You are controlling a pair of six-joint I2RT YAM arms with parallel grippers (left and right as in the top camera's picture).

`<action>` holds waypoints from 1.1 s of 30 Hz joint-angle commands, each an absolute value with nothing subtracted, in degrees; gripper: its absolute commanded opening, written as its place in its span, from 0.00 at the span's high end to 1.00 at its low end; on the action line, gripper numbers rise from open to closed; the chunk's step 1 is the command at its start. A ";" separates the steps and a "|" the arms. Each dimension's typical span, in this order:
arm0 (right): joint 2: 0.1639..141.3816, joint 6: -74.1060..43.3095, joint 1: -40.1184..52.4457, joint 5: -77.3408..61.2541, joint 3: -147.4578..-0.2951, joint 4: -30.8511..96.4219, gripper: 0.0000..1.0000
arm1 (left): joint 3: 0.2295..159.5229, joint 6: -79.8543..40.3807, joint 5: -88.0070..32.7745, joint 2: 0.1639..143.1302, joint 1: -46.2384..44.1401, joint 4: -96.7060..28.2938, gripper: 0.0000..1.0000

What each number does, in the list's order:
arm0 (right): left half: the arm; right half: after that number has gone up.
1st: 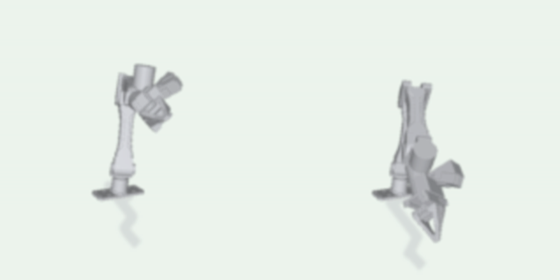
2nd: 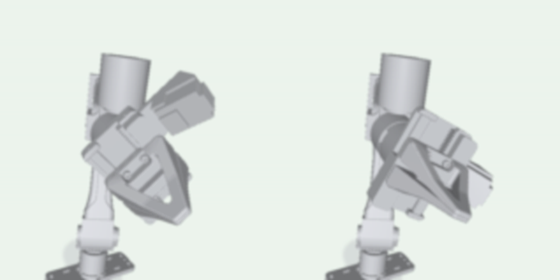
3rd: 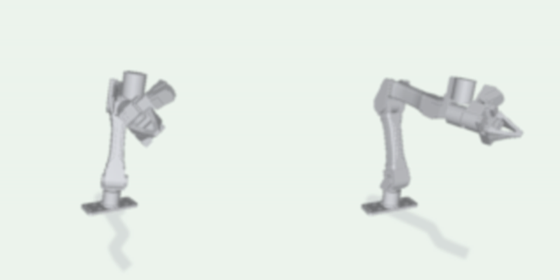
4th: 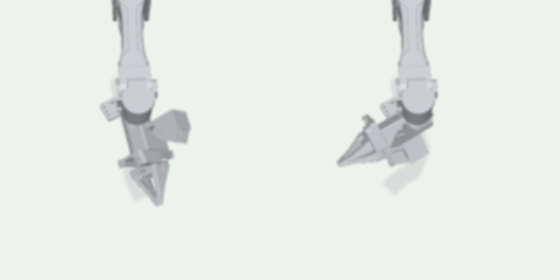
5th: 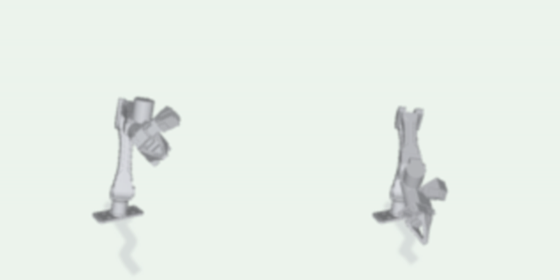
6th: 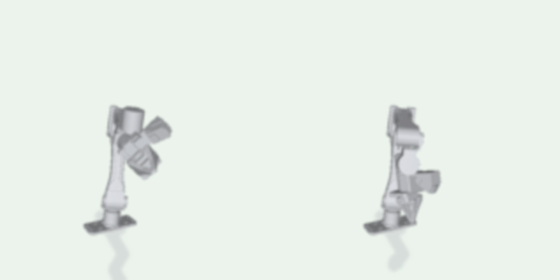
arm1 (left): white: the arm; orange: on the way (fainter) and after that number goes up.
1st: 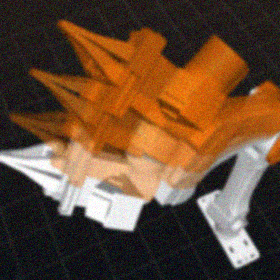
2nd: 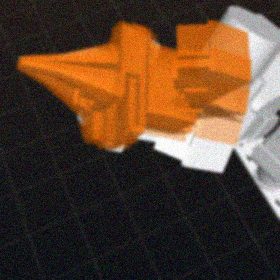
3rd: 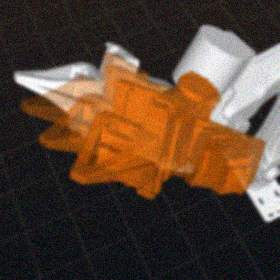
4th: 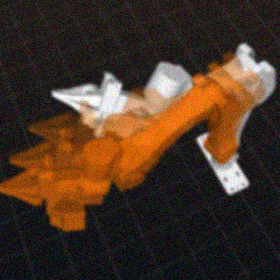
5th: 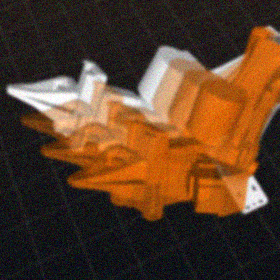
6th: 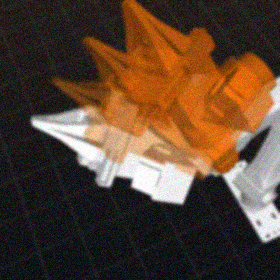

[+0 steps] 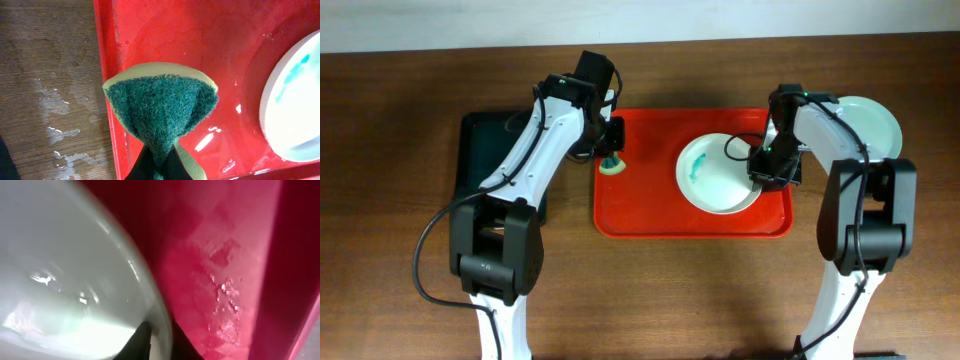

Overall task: Clean dirty plates on tray and stack at the side
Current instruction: 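Scrub the white plate with the sponge in the left gripper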

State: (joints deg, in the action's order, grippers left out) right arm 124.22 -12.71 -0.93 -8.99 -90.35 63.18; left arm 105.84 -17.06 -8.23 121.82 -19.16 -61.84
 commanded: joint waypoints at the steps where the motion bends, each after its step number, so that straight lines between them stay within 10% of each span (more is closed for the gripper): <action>1: 126.48 -14.00 -0.64 -7.33 -88.40 58.00 0.96 | 105.78 -13.96 -10.79 122.04 -19.03 -61.67 1.00; 19: 126.48 -7.60 12.36 -15.86 -88.40 44.95 0.96 | 105.78 -13.76 -14.35 131.44 -27.57 -54.35 1.00; 27: 126.48 -7.60 12.36 -15.84 -88.40 44.71 0.96 | 104.88 -33.89 23.24 135.04 -27.33 -54.72 1.00; 33: 126.48 -7.60 12.36 -15.84 -88.40 44.71 0.96 | 106.94 -32.42 20.36 129.60 -26.68 -56.21 1.00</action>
State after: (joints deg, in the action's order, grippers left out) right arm 124.79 -7.62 12.88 -19.66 -89.71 43.83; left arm 106.02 -32.47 19.11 132.66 -29.10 -55.22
